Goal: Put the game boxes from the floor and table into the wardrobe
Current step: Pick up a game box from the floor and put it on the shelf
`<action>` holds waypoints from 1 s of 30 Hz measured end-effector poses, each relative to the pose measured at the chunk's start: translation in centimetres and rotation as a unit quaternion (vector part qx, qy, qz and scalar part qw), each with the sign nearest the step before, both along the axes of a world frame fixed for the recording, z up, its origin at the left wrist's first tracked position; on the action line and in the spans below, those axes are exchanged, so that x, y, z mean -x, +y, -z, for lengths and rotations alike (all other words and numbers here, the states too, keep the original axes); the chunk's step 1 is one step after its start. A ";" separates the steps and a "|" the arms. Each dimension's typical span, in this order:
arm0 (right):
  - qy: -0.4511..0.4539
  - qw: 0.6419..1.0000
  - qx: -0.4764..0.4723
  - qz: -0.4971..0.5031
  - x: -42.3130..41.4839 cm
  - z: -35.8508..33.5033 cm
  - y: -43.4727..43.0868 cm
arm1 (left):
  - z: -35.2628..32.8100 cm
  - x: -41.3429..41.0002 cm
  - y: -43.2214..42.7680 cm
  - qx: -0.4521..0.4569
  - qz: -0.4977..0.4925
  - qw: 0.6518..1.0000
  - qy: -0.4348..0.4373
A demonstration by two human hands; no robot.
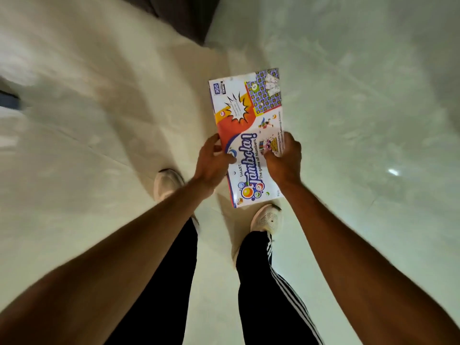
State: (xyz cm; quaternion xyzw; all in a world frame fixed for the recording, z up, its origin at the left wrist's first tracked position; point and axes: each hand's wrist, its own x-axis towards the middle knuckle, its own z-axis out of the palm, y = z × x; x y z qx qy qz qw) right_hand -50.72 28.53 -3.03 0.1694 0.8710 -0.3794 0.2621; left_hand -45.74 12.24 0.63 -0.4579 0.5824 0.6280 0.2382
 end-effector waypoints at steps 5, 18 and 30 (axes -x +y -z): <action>0.021 0.995 0.073 -0.066 -2.3 -18.8 -0.3 | -17.5 -2.9 -1.2 0.011 -0.080 0.996 0.032; 0.054 0.928 0.127 -0.345 -13.4 -56.9 -3.4 | -55.2 -22.9 -2.7 0.082 -0.225 0.963 0.125; 0.051 0.812 0.155 -0.561 -33.7 -64.8 -17.0 | -64.3 -49.4 -6.7 0.191 -0.396 0.888 0.136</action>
